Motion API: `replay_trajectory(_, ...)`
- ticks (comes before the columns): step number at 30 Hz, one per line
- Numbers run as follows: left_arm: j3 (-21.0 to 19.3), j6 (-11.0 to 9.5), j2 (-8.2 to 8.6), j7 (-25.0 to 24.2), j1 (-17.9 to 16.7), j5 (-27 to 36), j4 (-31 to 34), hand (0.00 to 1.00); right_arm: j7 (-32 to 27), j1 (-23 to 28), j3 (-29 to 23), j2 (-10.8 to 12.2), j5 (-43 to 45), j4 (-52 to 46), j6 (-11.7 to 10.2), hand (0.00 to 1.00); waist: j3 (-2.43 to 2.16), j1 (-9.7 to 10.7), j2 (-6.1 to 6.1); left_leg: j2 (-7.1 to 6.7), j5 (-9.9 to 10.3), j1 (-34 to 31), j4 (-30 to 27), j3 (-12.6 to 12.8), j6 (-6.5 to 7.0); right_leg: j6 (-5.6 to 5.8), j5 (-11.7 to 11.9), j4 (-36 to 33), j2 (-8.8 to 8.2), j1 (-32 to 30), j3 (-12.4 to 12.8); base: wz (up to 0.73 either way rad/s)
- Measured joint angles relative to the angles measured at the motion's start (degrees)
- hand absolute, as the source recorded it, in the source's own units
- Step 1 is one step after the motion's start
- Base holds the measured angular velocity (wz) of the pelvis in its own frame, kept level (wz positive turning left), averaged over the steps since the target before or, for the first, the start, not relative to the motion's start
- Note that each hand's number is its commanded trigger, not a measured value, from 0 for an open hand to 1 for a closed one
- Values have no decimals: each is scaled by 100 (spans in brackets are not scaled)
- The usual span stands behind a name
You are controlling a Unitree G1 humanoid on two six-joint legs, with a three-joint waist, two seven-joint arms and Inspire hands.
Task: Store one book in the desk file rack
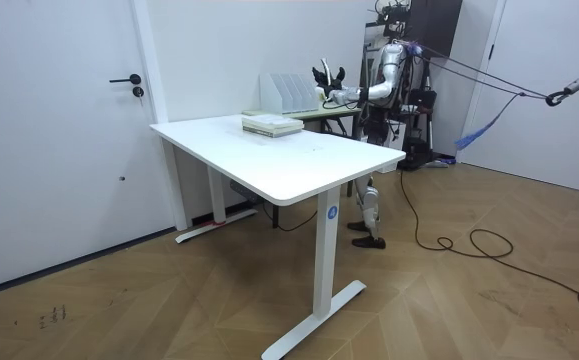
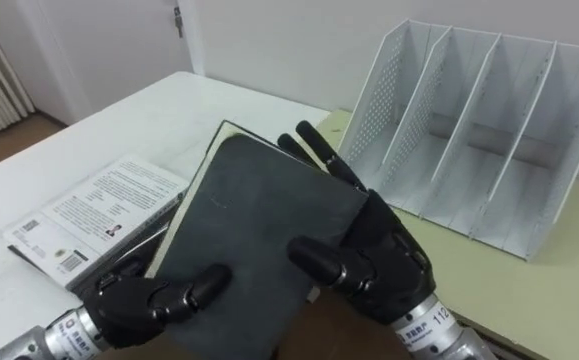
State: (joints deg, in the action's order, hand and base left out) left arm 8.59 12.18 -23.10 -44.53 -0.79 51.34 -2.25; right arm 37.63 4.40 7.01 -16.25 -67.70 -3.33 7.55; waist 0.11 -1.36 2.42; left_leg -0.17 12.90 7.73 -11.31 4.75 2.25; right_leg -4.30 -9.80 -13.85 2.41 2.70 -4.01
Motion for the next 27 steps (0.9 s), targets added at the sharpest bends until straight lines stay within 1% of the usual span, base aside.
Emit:
replay_trajectory(2, 56, -2, -134, -9, 13, 60, 2, 100, -3, 1, 178, -107, -40, 0, -7, 0, -3, 0, -2, -2, 0, -51, -9, 0, 0, -1, 1, -21, -2, -85, 1, 0)
replay_trajectory(3, 64, -2, -150, -8, 12, 60, 1, 100, -6, 2, 210, -145, -39, 0, -5, 7, -2, -2, -3, -2, 0, -58, -10, 0, 0, -1, 1, -24, -3, -96, 1, 0)
replay_trajectory(4, 67, -2, -162, -9, 12, 60, 3, 100, -6, 2, 272, -213, -44, -1, -9, 50, -4, -4, -11, -3, 0, -74, -16, 1, 0, -1, 1, -39, -4, -122, 1, 0)
replay_trajectory(5, 67, -2, -167, -11, 12, 60, 7, 100, -5, 2, 306, -238, -50, -1, -19, 66, -11, -12, -19, -3, 0, -96, -27, 2, 0, -1, 1, -42, -4, -159, 1, 0)
replay_trajectory(6, 67, -5, -193, -23, 12, 57, 16, 100, -2, 2, 350, -241, -23, 0, -44, 100, -7, -34, -39, -2, 0, -121, -34, -2, 0, -1, 1, -58, -4, -161, 2, 0)
replay_trajectory(7, 67, -6, -221, -36, 12, 54, 16, 100, -2, 5, 394, -245, 16, 3, -56, 100, 2, -38, -54, -1, 0, -125, -34, -4, 0, -1, 1, -72, -2, -164, 2, 0)
replay_trajectory(9, 67, -16, -290, -75, 13, 55, 37, 100, 17, 5, 527, -303, 20, 5, -79, 100, 2, -32, -56, -3, 0, -145, -36, -7, 0, -1, 1, -54, -5, -166, -3, 0)
replay_trajectory(11, 77, -56, -410, -135, 18, 56, 46, 100, 138, 7, 655, -427, 45, 24, -123, 100, 2, -22, -56, -5, 0, -170, -37, -16, 0, 2, 3, 3, -15, -164, -42, 6)
replay_trajectory(13, 77, -74, -474, -194, 18, 54, 49, 100, 202, 14, 669, -453, 151, 32, -122, 100, 9, -8, -77, -5, 0, -173, -37, -15, 0, 2, 3, 6, -22, -164, -64, 6)
replay_trajectory(17, 128, -86, -460, -330, 18, -65, 81, 100, 326, 13, 677, -447, 304, 59, -118, 100, 13, -24, -116, -4, 0, -184, -41, -7, 0, 3, 3, 11, -26, -158, -75, 2)
replay_trajectory(20, 130, -100, -471, -344, 18, -158, 160, 100, 385, 13, 689, -453, 301, 87, -118, 100, 26, -45, -137, 6, 0, -198, -44, 71, 0, 3, 4, 6, -24, -165, -74, 0)
replay_trajectory(22, 187, -100, -453, -339, 18, -157, 257, 100, 444, 12, 689, -452, 302, 87, -138, 100, 27, -41, -139, 18, 0, -199, -45, 148, 0, 4, 4, -1, -26, -160, -71, 0)
replay_trajectory(24, 240, -100, -444, -345, 18, -149, 311, 100, 559, 17, 687, -452, 296, 88, -146, 100, 28, -42, -139, 21, 0, -199, -45, 162, 0, 4, 4, -2, -25, -159, -71, 0)
replay_trajectory(27, 271, -100, -451, -331, 18, -146, 335, 100, 572, 13, 694, -457, 299, 88, -151, 100, 29, -46, -137, 26, 0, -197, -45, 163, 0, 4, 4, -8, -21, -159, -70, 0)
